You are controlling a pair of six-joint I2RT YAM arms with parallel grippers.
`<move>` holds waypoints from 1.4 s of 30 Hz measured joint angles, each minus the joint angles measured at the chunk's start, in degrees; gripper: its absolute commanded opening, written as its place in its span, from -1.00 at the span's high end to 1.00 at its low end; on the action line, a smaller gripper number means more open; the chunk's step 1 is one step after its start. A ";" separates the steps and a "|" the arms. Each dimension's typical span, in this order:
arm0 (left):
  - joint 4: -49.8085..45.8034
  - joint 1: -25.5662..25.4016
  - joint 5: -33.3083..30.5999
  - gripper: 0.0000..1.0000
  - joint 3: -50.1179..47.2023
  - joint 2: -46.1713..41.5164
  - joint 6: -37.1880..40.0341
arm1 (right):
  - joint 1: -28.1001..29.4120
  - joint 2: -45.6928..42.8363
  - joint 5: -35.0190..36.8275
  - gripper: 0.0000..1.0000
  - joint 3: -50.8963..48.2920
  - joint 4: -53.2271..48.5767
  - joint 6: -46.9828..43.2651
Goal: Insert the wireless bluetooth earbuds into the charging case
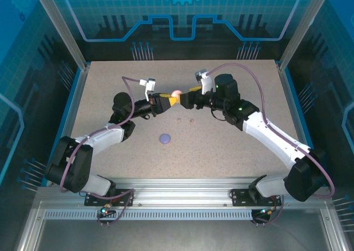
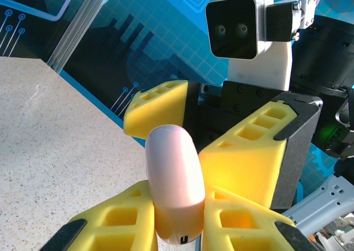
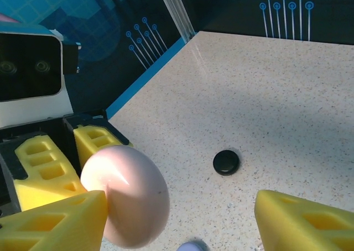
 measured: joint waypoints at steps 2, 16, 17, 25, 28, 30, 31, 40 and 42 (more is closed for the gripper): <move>-0.42 0.11 0.00 1.00 0.00 -0.02 0.02 | -0.74 0.22 0.20 -0.33 0.00 0.20 0.33; -0.26 0.09 1.22 1.00 0.33 -1.95 0.02 | -5.44 -3.63 -2.56 -0.27 -5.49 1.29 4.68; -0.17 0.09 1.49 1.00 0.35 -1.95 0.02 | -5.55 -4.31 -4.04 -0.25 -5.64 1.97 5.14; 0.57 0.09 1.60 1.00 0.42 -1.95 -0.02 | -5.27 -5.35 -9.90 -0.06 -5.62 6.75 7.61; 1.18 0.09 1.70 1.00 0.44 -1.95 -0.07 | -4.74 -4.59 -10.16 0.04 -5.62 7.54 7.98; 1.38 0.09 1.99 1.00 0.61 -1.92 -0.26 | -4.31 -3.61 -10.23 0.10 -5.60 8.04 8.15; 1.44 0.09 2.01 1.00 0.72 -1.92 -0.44 | -4.20 -3.13 -10.29 0.12 -5.57 8.22 8.24; 1.75 0.09 2.19 1.00 0.96 -1.92 -1.51 | -2.95 -0.59 -10.32 0.19 -5.01 8.81 8.55; 1.77 0.09 2.23 1.00 0.96 -1.92 -1.51 | -2.71 -0.52 -10.27 0.19 -4.83 8.87 8.52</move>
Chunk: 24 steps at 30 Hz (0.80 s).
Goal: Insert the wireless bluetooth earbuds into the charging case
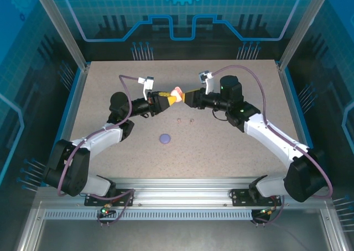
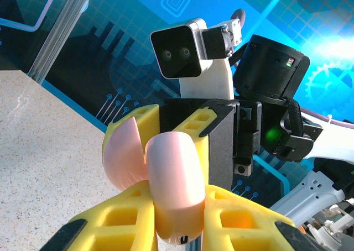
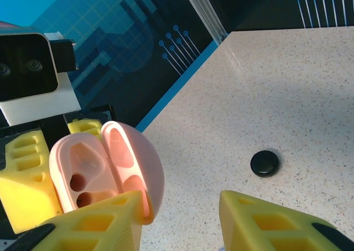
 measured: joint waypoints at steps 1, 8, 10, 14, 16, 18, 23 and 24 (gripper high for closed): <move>0.02 0.00 0.04 1.00 0.00 0.00 0.00 | 0.07 0.00 0.00 0.19 0.04 0.04 0.00; 1.03 0.00 0.81 1.00 0.00 0.00 -0.22 | 0.09 0.22 -1.09 0.27 0.76 0.00 -0.04; 1.88 0.00 1.03 1.00 0.00 0.00 -0.79 | 0.09 0.48 -1.42 0.37 1.25 0.07 -0.07; 3.69 0.07 1.01 1.00 0.00 0.61 -2.08 | 0.09 1.11 -2.69 0.64 2.14 0.22 0.11; 4.37 0.13 0.98 1.00 0.02 1.16 -3.04 | 0.17 1.51 -3.28 0.73 2.62 0.26 0.09; 5.14 0.24 1.01 1.00 0.04 1.55 -3.34 | 0.22 1.81 -3.52 0.86 2.75 0.22 0.31; 5.66 0.39 1.01 0.81 0.07 1.66 -4.33 | 0.20 1.92 -3.63 1.00 2.82 0.37 0.44; 5.66 0.39 0.98 0.70 0.07 1.68 -4.35 | 0.20 1.92 -3.63 1.00 2.82 0.35 0.42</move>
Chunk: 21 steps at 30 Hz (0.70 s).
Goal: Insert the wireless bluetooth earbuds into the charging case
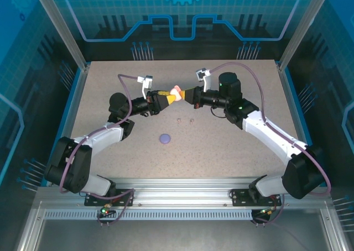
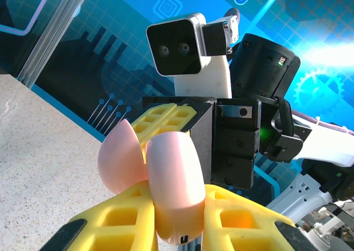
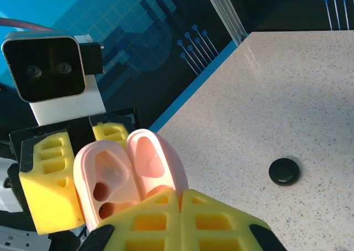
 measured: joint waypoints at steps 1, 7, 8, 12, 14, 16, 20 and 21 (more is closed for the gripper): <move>-0.02 0.02 0.00 0.53 0.00 0.00 0.00 | 0.00 0.00 0.02 1.00 0.00 0.00 0.00; -0.46 -0.09 -0.66 -0.03 0.00 0.02 1.11 | 0.26 -0.52 2.29 1.00 0.07 -1.55 -0.26; -0.61 -0.13 -0.85 -0.08 0.00 0.02 1.55 | 0.24 -0.81 3.41 1.00 0.24 -2.58 -0.55; -1.51 0.04 -1.29 -0.23 0.07 0.02 2.47 | 0.11 -1.99 8.46 1.00 2.10 -7.41 -2.32; -2.32 0.37 -1.31 -0.28 0.31 0.02 3.10 | -0.07 -2.69 10.49 1.00 3.08 -9.53 -3.26; -3.67 0.85 -1.29 -0.33 1.20 0.02 3.56 | -0.42 -3.28 12.31 1.00 4.13 -11.47 -4.46; -8.44 1.97 -0.96 -0.38 4.70 0.02 6.05 | -1.11 -3.63 15.98 1.00 6.73 -16.26 -8.00; -10.54 2.12 -0.76 -0.40 5.99 0.02 7.37 | -1.22 -3.63 16.79 1.00 7.48 -17.51 -9.05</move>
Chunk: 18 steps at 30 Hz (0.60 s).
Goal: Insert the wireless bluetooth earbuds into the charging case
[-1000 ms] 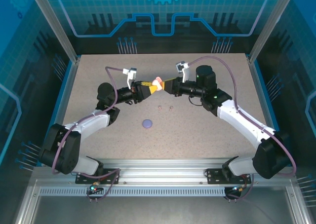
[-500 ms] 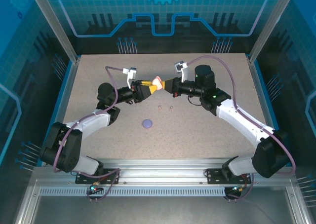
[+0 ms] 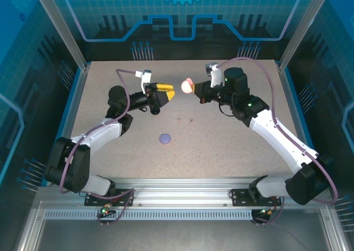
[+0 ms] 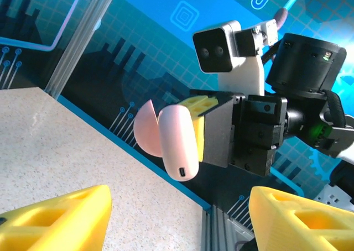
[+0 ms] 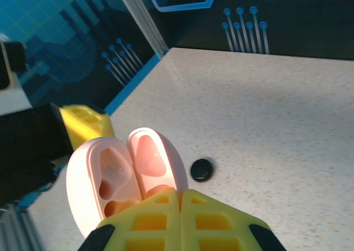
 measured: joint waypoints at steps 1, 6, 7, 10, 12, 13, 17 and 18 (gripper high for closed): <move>-1.79 0.09 0.17 -0.42 1.05 0.00 1.05 | -0.09 0.00 0.76 1.00 0.66 -1.07 -1.05; -16.11 0.17 1.27 -0.52 7.96 0.02 10.01 | -0.48 0.35 4.11 1.00 3.87 -5.33 -7.06; -19.69 0.17 1.55 -0.53 9.57 0.02 12.44 | -0.59 0.57 4.52 1.00 4.39 -5.86 -8.35; -29.16 0.17 2.54 -0.57 14.12 0.61 18.82 | -0.87 1.27 5.40 1.00 5.16 -7.08 -12.48; -35.28 0.17 3.41 -0.59 17.31 1.64 22.93 | -1.07 1.75 5.49 1.00 5.46 -7.82 -14.97; -38.56 0.17 3.85 -0.59 19.02 2.29 25.11 | -1.22 2.10 5.49 1.00 5.64 -8.33 -16.39; -50.75 0.17 5.81 -0.61 25.29 5.31 33.05 | -1.70 3.85 5.20 1.00 7.34 -10.80 -20.90; -53.00 0.17 6.23 -0.61 26.36 5.88 34.53 | -1.77 4.20 5.07 1.00 7.76 -11.23 -21.73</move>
